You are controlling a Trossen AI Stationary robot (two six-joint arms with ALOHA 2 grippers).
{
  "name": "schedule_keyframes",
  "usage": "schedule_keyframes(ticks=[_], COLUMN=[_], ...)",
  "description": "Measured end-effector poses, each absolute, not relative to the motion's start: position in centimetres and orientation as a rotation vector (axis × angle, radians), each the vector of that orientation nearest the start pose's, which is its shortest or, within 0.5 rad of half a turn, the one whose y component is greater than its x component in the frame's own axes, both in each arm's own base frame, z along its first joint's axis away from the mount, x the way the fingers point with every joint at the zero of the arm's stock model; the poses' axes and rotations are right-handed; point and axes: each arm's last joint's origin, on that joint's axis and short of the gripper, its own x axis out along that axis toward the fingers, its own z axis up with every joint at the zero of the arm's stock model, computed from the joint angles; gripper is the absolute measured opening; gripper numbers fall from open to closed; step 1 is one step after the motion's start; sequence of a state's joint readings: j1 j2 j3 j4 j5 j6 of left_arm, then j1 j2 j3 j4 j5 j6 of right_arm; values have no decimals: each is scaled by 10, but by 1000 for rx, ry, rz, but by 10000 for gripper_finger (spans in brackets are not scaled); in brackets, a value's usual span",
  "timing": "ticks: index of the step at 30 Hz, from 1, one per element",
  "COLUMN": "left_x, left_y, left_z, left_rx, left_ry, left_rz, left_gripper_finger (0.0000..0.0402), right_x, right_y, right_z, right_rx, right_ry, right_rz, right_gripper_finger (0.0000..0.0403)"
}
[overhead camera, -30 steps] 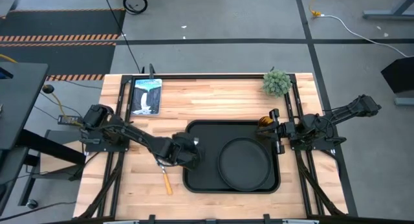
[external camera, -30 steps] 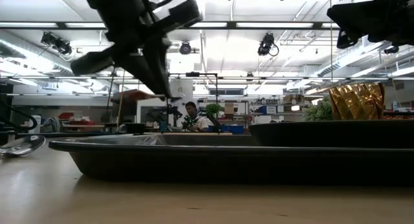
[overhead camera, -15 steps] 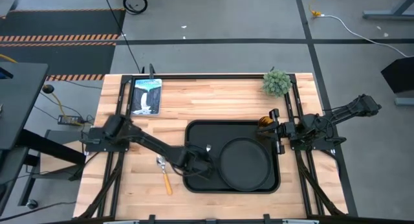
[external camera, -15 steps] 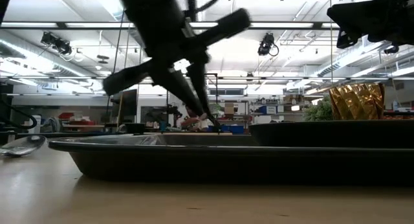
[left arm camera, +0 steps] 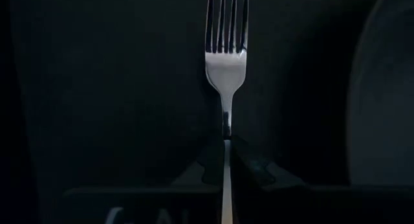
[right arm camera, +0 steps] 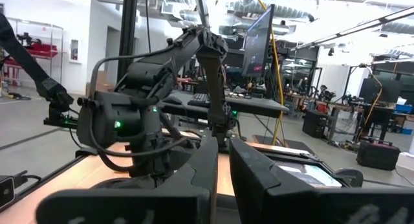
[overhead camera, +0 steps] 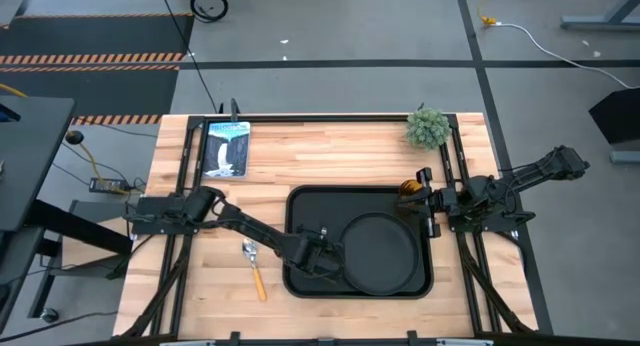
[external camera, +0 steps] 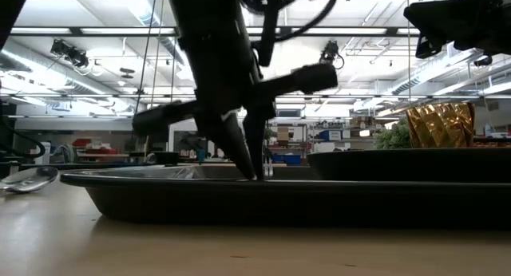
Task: Pick and place plate/cup/fork/spoon on tray
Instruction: Put the orange fork to the left of the black plate on the black tray, then put the yellow spoon to the left of the orange fork on the black tray
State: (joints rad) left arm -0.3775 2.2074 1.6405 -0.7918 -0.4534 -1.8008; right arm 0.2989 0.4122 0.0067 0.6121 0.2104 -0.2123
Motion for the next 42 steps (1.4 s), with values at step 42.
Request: schedule_keyframes(ticks=[42], left_x=[379], left_y=[-199], left_z=[214], left_rx=[-893], left_ry=[1022], left_rz=[1077], left_gripper_finger=[46], right_x=[117], right_y=[30], right_z=[187], right_rx=[-159], right_ry=[-208], right_rz=[66], right_gripper_finger=[45])
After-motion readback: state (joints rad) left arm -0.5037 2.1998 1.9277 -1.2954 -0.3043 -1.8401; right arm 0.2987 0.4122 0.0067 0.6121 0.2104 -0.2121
